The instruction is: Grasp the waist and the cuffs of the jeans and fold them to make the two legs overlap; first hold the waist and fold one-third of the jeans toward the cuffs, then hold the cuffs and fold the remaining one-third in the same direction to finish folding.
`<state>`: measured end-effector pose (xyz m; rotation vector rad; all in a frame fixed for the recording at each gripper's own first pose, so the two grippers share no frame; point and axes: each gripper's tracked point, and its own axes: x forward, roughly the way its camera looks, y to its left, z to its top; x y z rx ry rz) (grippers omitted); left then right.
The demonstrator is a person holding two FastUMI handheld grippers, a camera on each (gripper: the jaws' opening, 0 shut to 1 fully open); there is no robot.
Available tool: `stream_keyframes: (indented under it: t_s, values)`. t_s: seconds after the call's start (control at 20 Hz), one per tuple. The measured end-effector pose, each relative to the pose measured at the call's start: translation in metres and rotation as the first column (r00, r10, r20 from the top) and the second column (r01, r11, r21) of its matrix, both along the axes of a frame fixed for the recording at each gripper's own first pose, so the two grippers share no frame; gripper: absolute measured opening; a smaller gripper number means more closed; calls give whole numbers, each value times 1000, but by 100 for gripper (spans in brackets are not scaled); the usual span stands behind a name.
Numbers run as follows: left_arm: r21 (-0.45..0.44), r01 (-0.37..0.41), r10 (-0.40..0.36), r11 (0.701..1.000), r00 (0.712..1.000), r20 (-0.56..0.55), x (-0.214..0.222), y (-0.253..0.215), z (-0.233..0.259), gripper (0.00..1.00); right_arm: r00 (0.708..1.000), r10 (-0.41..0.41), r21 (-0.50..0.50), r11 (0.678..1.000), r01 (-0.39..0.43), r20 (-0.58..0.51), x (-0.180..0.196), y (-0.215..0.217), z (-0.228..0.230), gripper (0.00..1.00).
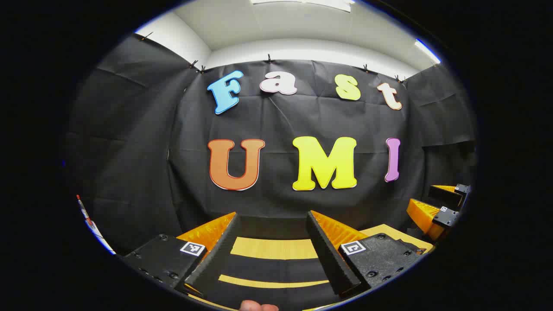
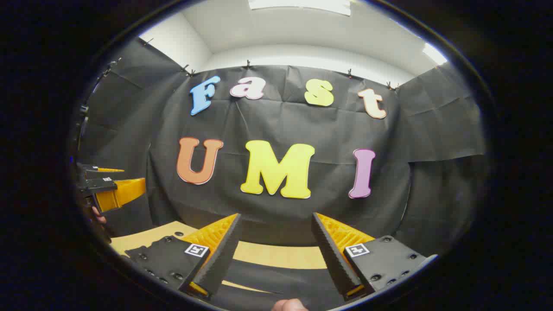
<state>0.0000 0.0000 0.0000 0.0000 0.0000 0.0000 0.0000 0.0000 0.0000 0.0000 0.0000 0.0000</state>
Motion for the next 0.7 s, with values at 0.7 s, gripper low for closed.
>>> stream_keyframes:
  t_s: [0.7]
  values:
    - [1, 17, -17, 1000, 1000, -3, 15, 1, -3, 98, 1000, -24, 6, 1000, 24, 3, 20, -14, 5, 98]
